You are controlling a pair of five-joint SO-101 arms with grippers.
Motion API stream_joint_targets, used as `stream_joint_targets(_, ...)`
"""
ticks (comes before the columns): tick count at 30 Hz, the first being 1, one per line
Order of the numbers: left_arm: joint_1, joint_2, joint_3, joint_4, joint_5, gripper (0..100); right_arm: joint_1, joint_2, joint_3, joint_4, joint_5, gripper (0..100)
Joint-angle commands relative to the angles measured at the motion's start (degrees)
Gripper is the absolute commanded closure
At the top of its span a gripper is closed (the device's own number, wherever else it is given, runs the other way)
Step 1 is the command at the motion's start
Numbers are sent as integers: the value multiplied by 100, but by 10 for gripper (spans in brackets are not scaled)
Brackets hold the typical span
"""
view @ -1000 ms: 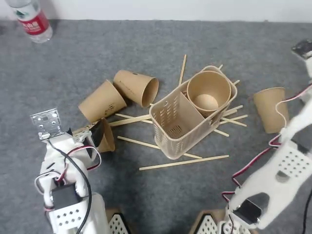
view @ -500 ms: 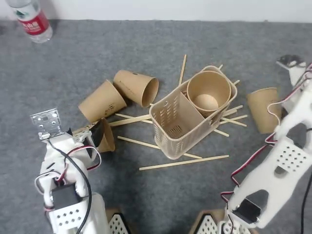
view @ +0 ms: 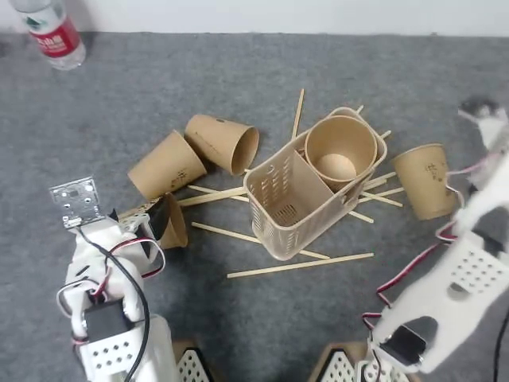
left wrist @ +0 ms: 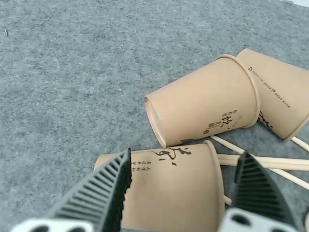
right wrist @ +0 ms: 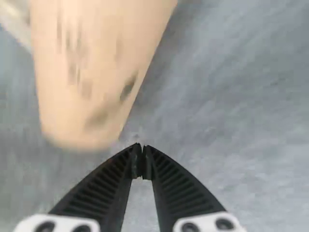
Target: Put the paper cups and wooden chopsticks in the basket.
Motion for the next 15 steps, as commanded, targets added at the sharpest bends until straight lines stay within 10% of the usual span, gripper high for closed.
stream_joint_targets(1, -44, -44, -48, -149, 9, 673, -778, -716, -35, -1174, -1301, 991)
stream_joint_targets(7, -44, -44, -48, -132, 9, 673, -1376, -409, -18, -3371, -2514, 991)
stream_joint_targets(15, -44, -44, 13, -246, 9, 673, -1991, 602, -44, -3609, -2031, 991)
